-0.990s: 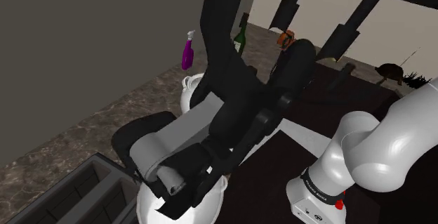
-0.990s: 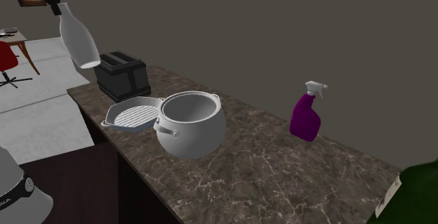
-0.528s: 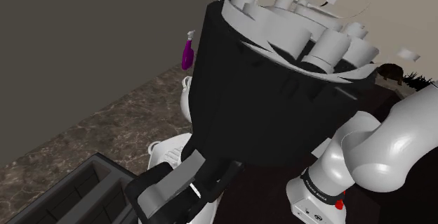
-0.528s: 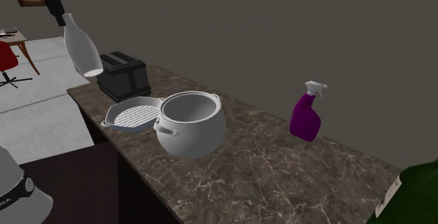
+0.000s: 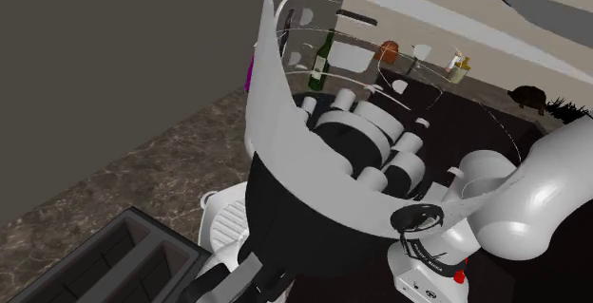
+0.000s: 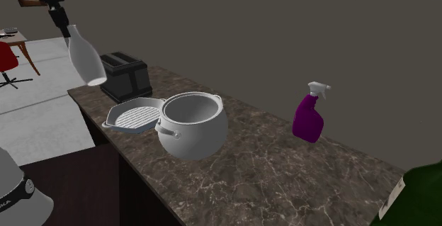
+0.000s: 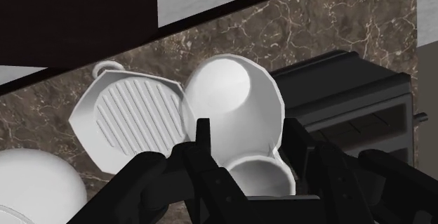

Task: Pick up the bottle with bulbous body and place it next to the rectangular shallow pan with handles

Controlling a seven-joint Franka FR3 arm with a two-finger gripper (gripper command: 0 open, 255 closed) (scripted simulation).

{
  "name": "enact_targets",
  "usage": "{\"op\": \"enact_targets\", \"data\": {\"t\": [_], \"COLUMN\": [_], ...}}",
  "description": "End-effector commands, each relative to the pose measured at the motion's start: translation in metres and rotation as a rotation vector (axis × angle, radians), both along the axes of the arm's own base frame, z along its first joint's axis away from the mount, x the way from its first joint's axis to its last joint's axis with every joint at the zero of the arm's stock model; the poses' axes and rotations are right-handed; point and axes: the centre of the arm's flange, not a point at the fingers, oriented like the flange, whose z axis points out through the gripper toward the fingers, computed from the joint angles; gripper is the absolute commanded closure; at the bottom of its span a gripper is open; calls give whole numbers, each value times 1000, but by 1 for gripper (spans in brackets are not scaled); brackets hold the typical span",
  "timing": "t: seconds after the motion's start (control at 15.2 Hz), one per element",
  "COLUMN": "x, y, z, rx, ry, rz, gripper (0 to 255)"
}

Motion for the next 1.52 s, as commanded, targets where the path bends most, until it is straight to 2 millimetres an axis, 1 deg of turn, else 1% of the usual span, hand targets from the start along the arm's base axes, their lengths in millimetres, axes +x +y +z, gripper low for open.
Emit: {"op": "enact_targets", "data": {"t": [0.0, 1.45], "x": [-1, -1], "y": [0, 0], "z": [-11, -127], "rx": [1, 1], "ry": [0, 0], "rz": [0, 0], "gripper": [255, 255]}}
